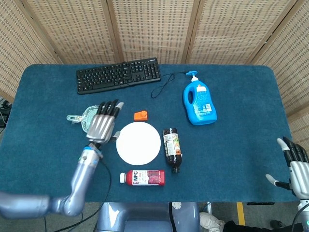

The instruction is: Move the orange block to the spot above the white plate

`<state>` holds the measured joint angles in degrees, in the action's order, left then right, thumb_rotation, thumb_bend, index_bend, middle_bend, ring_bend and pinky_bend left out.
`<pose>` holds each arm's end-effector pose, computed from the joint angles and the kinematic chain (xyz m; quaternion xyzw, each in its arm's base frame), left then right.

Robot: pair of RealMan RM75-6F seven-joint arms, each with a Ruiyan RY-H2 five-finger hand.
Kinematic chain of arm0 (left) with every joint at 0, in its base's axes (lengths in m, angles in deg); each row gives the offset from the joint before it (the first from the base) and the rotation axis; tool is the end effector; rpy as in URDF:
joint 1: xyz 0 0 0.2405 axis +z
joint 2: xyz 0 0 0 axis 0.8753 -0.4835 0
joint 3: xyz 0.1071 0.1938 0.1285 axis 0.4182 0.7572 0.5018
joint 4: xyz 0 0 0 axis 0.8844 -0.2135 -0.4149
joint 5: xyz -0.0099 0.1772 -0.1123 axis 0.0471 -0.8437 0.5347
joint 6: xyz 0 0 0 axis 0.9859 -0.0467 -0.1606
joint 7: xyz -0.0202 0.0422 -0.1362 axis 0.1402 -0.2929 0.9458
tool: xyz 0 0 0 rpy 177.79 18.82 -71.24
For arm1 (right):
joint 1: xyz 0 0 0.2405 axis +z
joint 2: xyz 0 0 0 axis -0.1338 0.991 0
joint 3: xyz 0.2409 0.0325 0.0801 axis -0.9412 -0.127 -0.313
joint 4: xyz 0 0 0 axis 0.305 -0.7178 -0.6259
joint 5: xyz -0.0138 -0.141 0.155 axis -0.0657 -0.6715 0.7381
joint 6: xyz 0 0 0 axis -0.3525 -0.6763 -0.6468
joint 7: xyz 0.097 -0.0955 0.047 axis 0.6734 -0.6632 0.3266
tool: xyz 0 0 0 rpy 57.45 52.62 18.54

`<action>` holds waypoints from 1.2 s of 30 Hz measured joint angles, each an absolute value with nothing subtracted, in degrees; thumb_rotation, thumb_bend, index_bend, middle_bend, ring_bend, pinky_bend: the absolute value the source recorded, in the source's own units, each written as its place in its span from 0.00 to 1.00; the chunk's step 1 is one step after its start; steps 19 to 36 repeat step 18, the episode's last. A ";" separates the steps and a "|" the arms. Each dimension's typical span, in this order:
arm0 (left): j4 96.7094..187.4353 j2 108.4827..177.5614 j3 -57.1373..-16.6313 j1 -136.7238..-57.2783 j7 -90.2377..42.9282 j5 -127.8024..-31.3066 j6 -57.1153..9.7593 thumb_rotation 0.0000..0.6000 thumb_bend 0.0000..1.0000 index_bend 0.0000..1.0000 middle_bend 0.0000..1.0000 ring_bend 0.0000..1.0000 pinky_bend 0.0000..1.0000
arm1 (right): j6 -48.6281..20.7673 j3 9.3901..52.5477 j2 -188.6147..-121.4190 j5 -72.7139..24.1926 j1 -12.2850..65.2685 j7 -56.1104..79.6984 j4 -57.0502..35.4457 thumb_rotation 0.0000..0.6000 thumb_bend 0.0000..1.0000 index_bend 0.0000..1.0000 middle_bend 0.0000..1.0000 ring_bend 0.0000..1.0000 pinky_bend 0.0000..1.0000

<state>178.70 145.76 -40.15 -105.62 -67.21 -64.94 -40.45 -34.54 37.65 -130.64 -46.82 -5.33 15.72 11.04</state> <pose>-0.0988 0.3093 0.0344 -0.6699 -0.3746 -0.3751 0.5199 -0.3123 -0.1695 0.1829 0.5675 -0.4208 0.3981 0.5851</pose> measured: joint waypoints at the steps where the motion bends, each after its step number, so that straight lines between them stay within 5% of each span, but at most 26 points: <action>1: 180.24 144.54 -37.82 -103.41 -66.77 -67.31 -42.73 1.00 0.31 0.00 0.00 0.00 0.00 | -34.84 37.99 -130.71 -47.55 -5.45 15.02 11.40 1.00 0.00 0.01 0.00 0.00 0.00; 8: 184.06 137.68 -21.87 -89.32 -62.24 -84.03 -54.19 1.00 0.31 0.00 0.00 0.00 0.00 | -36.43 39.11 -131.77 -50.06 -6.02 10.71 12.70 1.00 0.00 0.01 0.00 0.00 0.00; 14: 181.21 135.61 -16.44 -82.47 -59.55 -91.77 -58.77 1.00 0.31 0.00 0.00 0.00 0.00 | -37.34 39.11 -132.74 -50.35 -6.29 8.65 13.00 1.00 0.00 0.01 0.00 0.00 0.00; 36: 179.11 134.82 -15.32 -79.90 -58.42 -93.28 -59.31 1.00 0.31 0.00 0.00 0.00 0.00 | -37.74 39.02 -133.16 -50.47 -6.38 7.82 12.74 1.00 0.00 0.01 0.00 0.00 0.00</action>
